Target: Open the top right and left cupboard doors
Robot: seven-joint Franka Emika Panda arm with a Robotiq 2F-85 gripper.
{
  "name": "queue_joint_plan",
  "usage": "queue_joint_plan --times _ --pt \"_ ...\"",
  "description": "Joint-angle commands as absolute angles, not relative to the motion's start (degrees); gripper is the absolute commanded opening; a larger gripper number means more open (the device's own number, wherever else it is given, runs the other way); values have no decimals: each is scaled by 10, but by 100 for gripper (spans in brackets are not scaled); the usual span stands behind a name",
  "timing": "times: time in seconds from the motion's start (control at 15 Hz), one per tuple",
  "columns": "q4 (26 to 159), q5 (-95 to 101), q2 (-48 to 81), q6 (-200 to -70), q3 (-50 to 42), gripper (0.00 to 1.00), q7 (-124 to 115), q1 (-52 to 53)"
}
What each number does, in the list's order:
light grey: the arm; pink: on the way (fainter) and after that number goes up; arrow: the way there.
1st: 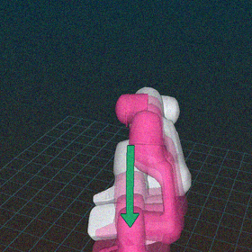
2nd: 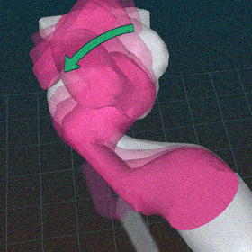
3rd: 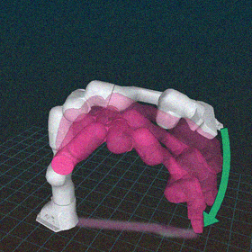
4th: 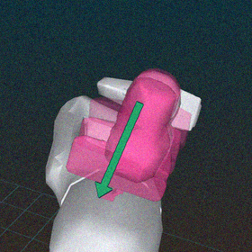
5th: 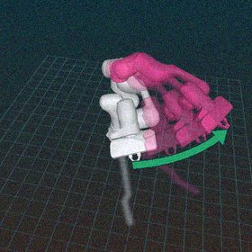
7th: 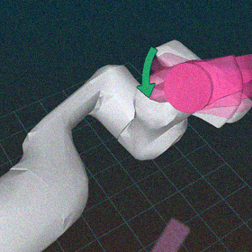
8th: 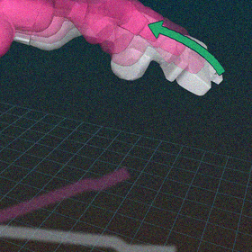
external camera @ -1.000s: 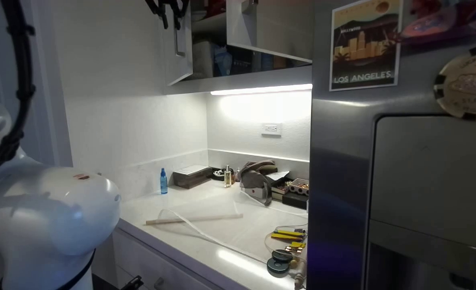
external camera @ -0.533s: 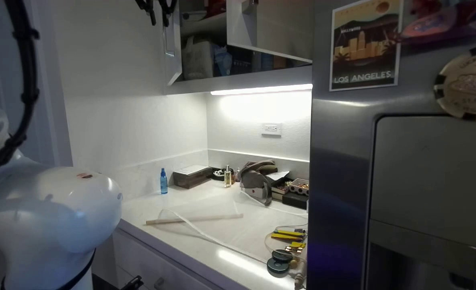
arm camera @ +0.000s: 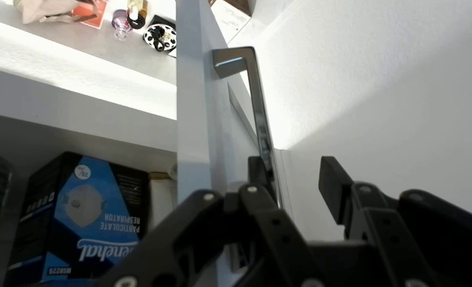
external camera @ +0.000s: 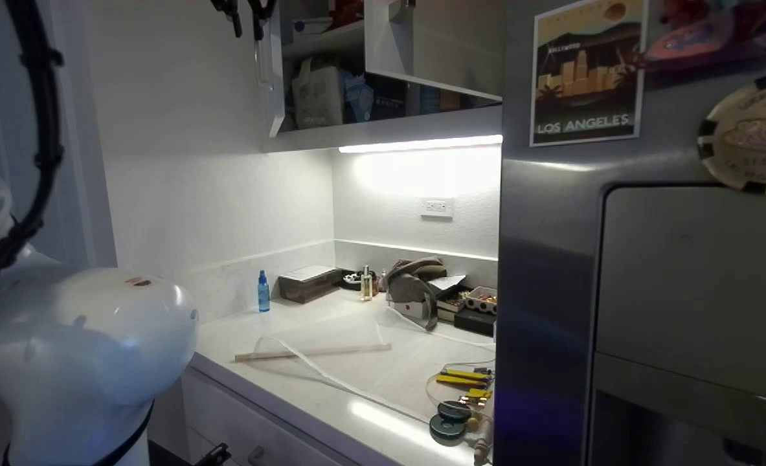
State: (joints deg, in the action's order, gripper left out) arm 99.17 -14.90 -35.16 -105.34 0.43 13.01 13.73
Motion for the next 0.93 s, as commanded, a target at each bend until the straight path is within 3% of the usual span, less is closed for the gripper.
queue_joint_plan --times 0.0,0.87 --pt "982 -179 -331 -1133 24 16 143 147" --pt "989 -214 -338 -1122 10 16 193 173"
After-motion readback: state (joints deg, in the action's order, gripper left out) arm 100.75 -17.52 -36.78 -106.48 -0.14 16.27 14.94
